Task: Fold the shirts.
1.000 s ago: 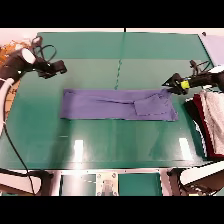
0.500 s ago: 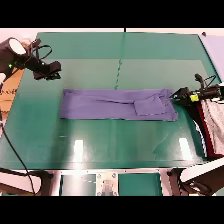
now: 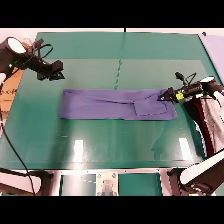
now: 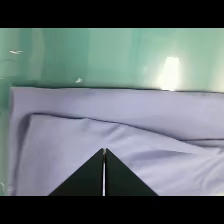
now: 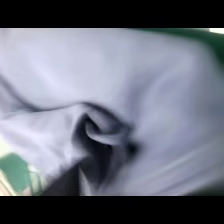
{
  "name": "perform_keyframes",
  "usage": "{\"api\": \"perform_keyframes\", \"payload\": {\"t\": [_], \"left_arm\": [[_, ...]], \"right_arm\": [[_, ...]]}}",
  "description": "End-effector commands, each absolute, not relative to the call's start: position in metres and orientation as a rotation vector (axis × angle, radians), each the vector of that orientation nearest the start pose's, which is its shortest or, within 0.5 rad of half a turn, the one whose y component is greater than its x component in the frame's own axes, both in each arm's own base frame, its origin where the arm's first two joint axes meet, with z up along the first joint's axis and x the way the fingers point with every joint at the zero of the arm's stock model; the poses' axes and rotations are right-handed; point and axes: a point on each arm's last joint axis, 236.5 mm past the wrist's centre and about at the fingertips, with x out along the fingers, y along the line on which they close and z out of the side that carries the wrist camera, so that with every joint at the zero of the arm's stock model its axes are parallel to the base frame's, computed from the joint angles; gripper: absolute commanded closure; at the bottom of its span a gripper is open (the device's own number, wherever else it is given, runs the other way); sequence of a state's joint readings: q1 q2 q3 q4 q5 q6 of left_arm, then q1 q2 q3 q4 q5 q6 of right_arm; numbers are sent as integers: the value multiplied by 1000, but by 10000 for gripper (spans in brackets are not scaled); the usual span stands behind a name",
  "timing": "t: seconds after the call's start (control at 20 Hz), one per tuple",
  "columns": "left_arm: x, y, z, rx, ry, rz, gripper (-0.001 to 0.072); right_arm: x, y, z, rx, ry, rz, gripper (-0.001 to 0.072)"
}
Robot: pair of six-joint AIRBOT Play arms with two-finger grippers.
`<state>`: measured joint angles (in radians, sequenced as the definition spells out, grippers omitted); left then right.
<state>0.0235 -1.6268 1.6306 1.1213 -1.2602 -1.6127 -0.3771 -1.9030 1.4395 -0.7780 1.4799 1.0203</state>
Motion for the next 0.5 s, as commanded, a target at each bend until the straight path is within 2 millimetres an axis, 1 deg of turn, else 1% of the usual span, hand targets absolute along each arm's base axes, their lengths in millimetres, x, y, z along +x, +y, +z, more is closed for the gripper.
{"api": "perform_keyframes", "payload": {"t": [0.0,0.05,0.1,0.15,0.25,0.3,0.4,0.45], "left_arm": [[476,-128,39,-385,1239,-331,683],[474,-150,33,-358,1234,-365,683],[471,-174,24,-339,1236,-397,682],[466,-203,11,-323,1242,-434,682],[454,-267,-22,-302,1254,-511,682],[447,-304,-39,-304,1254,-559,682],[432,-370,-64,-338,1227,-662,683],[425,-393,-73,-365,1229,-688,682]], "right_arm": [[422,39,-62,697,1444,674,699],[424,39,-55,701,1438,660,699],[427,38,-44,691,1421,652,700],[428,38,-31,672,1403,642,700],[422,37,-2,630,1390,615,700],[415,42,15,625,1392,619,700],[403,52,46,604,1382,627,700],[400,58,60,585,1363,630,699]]}}
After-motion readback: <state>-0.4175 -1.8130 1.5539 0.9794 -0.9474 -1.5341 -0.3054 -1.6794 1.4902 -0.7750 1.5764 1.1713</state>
